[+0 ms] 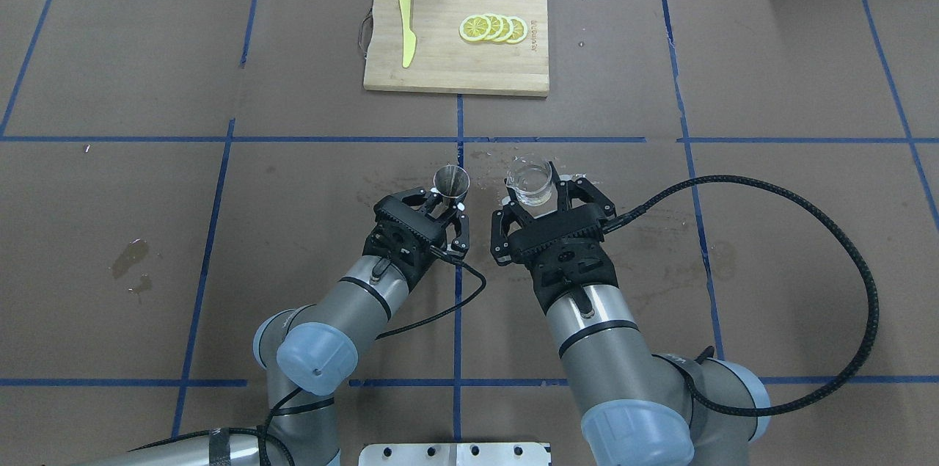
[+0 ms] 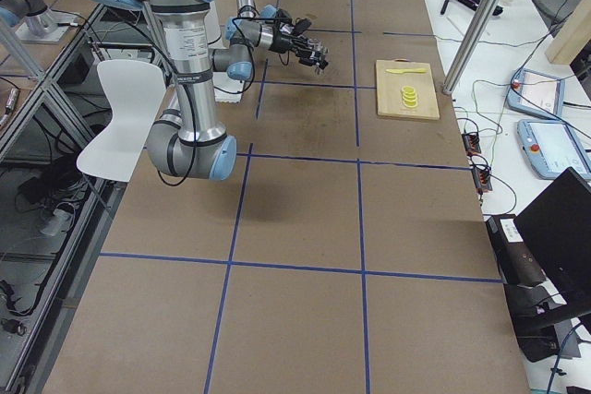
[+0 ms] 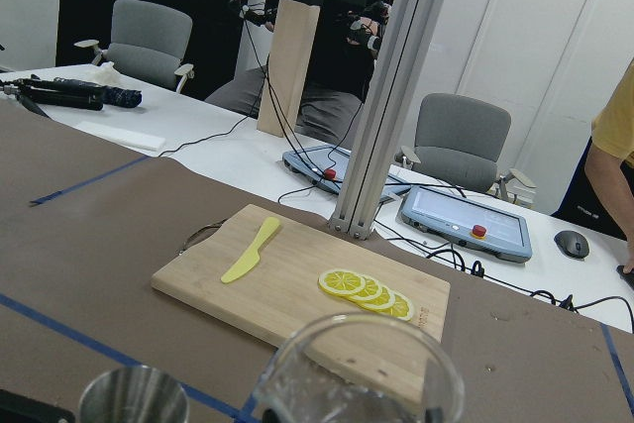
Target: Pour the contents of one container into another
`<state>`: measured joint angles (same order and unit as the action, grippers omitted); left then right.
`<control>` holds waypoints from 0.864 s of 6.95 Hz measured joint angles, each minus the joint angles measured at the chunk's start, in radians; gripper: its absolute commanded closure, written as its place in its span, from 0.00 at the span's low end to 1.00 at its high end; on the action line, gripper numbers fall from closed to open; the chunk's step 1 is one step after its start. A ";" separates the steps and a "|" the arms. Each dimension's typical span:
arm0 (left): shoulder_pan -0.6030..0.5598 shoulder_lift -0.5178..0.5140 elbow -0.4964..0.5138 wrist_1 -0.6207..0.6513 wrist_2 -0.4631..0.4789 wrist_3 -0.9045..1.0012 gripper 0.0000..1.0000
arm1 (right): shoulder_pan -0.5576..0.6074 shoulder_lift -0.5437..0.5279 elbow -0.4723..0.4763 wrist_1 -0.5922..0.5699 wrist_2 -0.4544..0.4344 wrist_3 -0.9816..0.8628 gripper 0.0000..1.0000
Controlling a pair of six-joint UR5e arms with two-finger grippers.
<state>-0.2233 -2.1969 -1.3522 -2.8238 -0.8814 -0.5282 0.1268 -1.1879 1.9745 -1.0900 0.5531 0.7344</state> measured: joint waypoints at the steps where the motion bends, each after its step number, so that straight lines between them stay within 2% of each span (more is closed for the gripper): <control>1: -0.001 -0.012 0.008 0.000 -0.009 -0.008 1.00 | 0.013 0.023 0.005 -0.059 0.008 -0.008 1.00; 6: -0.001 -0.035 0.014 0.000 -0.016 -0.012 1.00 | 0.057 0.104 0.007 -0.327 0.062 -0.027 1.00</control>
<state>-0.2239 -2.2317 -1.3384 -2.8241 -0.8978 -0.5399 0.1834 -1.0842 1.9819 -1.4167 0.6150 0.7072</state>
